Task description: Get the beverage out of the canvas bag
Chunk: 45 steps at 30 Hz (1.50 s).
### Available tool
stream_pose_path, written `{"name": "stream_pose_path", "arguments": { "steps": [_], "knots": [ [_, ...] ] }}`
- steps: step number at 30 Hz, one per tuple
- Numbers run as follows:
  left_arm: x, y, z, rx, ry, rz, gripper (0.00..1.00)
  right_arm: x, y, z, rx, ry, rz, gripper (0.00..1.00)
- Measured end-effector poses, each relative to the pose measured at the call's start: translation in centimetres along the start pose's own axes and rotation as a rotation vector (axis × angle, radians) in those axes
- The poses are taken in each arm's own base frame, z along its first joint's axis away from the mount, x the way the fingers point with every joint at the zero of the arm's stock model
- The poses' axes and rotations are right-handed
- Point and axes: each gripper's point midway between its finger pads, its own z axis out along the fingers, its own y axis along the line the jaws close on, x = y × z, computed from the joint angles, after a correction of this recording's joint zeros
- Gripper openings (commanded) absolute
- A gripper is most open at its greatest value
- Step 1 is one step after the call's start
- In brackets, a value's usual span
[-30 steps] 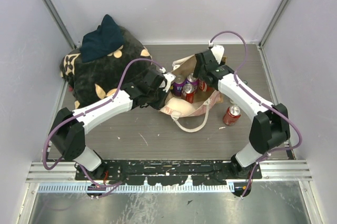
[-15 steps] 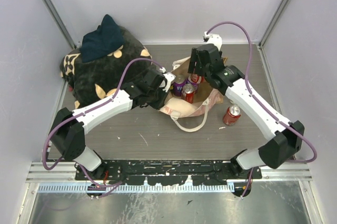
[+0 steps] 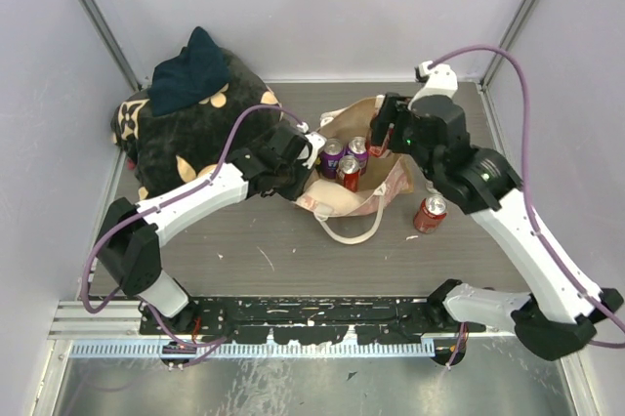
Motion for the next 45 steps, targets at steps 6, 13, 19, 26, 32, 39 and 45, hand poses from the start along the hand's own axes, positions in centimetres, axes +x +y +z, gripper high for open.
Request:
{"name": "stream_pose_path", "arguments": {
  "steps": [6, 13, 19, 26, 32, 39, 45],
  "knots": [
    [-0.5, 0.2, 0.2, -0.01, 0.017, 0.005, 0.28, 0.6, -2.7, -4.8, 0.012, -0.006, 0.022, 0.01],
    [-1.3, 1.2, 0.6, -0.044, 0.044, 0.01, 0.29, 6.7, -6.9, -6.3, 0.101, 0.091, 0.003, 0.01],
    [-1.6, 2.1, 0.6, -0.07, 0.058, 0.004, 0.29, 14.1, -9.0, -5.3, 0.153, 0.221, 0.006, 0.01],
    [-1.7, 2.6, 0.6, -0.084, 0.07, -0.003, 0.29, 19.8, -10.1, -3.6, 0.18, 0.302, 0.01, 0.01],
    [-1.7, 2.8, 0.6, -0.089, 0.071, -0.009, 0.29, 21.4, -10.2, -2.3, 0.18, 0.293, 0.02, 0.01],
    [-1.7, 2.8, 0.6, -0.09, 0.071, -0.019, 0.29, 22.6, -10.6, -1.0, 0.194, 0.26, 0.021, 0.01],
    [-1.6, 2.8, 0.6, -0.09, 0.071, -0.03, 0.29, 24.1, -11.2, 0.0, 0.219, 0.243, 0.007, 0.01]
  ]
}}
